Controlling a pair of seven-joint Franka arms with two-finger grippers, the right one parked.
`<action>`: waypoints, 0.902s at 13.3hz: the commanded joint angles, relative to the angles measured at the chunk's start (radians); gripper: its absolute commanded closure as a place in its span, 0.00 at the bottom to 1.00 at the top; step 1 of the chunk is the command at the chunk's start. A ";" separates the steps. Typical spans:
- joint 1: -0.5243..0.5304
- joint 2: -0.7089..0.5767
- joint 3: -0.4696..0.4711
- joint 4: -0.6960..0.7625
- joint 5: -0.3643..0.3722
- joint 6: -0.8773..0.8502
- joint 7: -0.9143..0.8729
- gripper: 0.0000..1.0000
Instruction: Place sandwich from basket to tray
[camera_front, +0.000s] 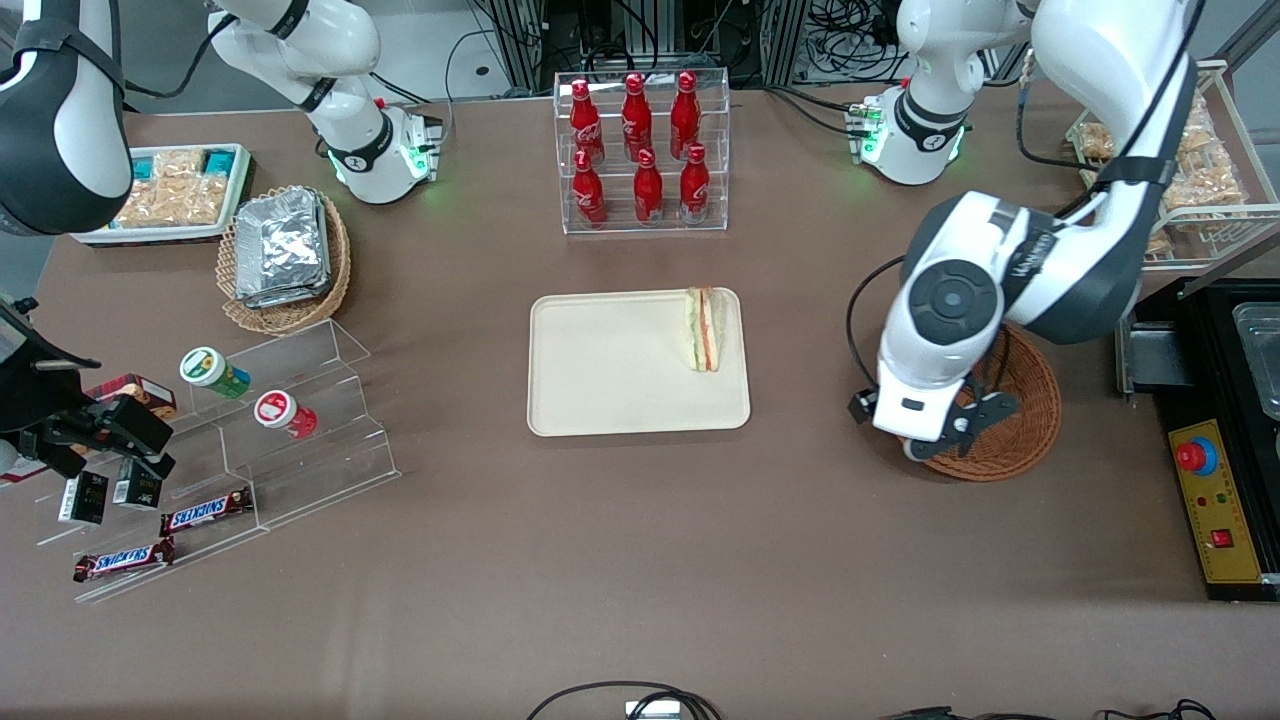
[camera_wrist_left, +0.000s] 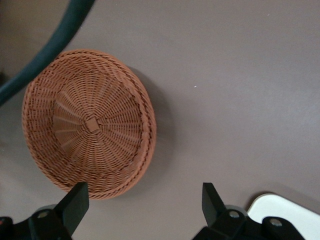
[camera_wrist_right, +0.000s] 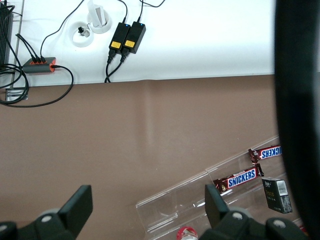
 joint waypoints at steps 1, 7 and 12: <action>0.072 -0.055 -0.006 0.023 -0.064 -0.078 0.156 0.00; 0.003 -0.251 0.305 0.019 -0.273 -0.181 0.615 0.00; 0.002 -0.368 0.406 0.026 -0.356 -0.265 0.876 0.00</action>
